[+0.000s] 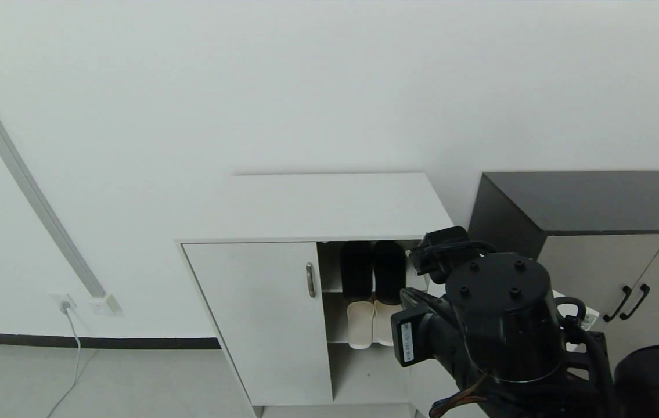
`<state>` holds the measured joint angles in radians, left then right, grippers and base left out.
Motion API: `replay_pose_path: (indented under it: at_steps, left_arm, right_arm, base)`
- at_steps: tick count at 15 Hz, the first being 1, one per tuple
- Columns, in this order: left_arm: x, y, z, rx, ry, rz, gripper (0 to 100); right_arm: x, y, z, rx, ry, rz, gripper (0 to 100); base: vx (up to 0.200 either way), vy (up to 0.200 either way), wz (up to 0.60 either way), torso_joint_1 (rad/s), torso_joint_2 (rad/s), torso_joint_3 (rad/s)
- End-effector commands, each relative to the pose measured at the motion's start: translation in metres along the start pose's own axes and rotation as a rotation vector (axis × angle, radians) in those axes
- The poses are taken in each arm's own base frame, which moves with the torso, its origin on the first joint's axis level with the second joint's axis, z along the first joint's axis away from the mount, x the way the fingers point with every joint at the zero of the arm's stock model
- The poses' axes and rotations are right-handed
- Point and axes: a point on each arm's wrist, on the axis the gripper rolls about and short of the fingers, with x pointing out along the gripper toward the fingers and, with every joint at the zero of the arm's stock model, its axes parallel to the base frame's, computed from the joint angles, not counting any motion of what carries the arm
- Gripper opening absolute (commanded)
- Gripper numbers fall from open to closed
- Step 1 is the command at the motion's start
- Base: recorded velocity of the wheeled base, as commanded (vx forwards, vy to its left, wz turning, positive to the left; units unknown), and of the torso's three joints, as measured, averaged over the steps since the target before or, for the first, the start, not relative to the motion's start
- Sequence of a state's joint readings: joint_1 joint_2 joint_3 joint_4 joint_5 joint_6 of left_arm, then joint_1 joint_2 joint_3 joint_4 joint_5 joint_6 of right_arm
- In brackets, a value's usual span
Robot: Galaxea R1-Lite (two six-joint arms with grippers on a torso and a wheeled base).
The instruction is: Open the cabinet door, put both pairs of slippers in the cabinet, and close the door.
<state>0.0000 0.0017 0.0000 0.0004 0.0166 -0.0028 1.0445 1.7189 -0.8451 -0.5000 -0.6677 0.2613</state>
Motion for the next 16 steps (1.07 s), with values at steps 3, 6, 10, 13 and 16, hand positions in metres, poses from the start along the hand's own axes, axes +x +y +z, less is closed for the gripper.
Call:
replay_pose_path:
  at_steps: [3,6,10,13,16]
  left_arm:
    - [0.0,0.0,0.0,0.0,-0.001,0.0,0]
    - [0.0001,0.0,-0.0001,0.0,0.002,0.0,0]
    - [0.0,0.0,0.0,-0.002,-0.001,0.0,0]
    - [0.0001,0.0,-0.0001,-0.002,0.002,0.0,0]
    - [0.0001,0.0,-0.0001,-0.002,0.002,0.0,0]
  right_arm:
    - [-0.0004,-0.0011,-0.0008,-0.006,0.001,-0.003,0]
    - [0.0004,-0.0007,-0.0019,-0.014,-0.014,0.001,0]
    - [0.0024,-0.0001,-0.0056,-0.024,-0.017,0.002,0]
    - [0.0027,-0.0002,-0.0067,-0.026,-0.017,0.003,0]
    - [0.0026,-0.0003,-0.0071,-0.027,-0.016,0.003,0]
  base:
    - [0.0,0.0,0.0,0.24,-0.55,-0.302]
    - [0.0,0.0,0.0,0.041,-0.07,-0.046]
    - [0.0,0.0,0.0,0.0,0.0,0.0]
    - [0.0,0.0,0.0,0.0,0.0,0.0]
    - [0.0,0.0,-0.6,-0.001,0.0,0.002]
